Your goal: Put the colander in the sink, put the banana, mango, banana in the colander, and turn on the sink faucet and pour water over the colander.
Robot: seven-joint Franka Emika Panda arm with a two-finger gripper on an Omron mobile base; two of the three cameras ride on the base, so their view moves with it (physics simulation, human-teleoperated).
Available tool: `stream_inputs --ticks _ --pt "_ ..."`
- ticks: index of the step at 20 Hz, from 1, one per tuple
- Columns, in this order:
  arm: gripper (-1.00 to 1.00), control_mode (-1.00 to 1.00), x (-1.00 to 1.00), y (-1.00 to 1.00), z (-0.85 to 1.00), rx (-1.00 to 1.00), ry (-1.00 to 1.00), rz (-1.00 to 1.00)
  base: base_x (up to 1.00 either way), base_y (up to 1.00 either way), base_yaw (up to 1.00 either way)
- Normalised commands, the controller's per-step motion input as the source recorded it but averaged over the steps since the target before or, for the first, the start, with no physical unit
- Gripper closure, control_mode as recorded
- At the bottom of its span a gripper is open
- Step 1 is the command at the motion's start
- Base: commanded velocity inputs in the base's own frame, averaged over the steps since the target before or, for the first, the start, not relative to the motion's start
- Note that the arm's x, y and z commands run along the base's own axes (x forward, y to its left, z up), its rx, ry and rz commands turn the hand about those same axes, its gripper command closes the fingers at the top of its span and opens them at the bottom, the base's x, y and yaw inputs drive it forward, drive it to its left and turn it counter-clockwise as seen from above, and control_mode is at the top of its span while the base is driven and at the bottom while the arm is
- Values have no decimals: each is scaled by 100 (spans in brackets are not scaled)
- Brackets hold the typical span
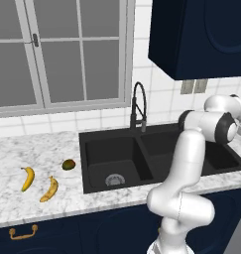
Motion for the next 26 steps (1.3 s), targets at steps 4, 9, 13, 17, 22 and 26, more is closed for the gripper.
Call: stream_inputs --ticks 4,9,13,17,22,26 --pt "-100 -100 12 -13 -21 0 1 4 0 0 0" --pt "-100 -100 8 -1 -30 0 1 3 0 0 0" --pt "100 -100 5 -3 -29 0 1 4 0 0 0" --pt "100 -100 3 0 -21 0 0 4 0 0 0" --pt "100 -100 0 0 -3 0 0 0 0 0 0" --pt "100 -100 -24 -11 0 0 0 0 0 0 0"
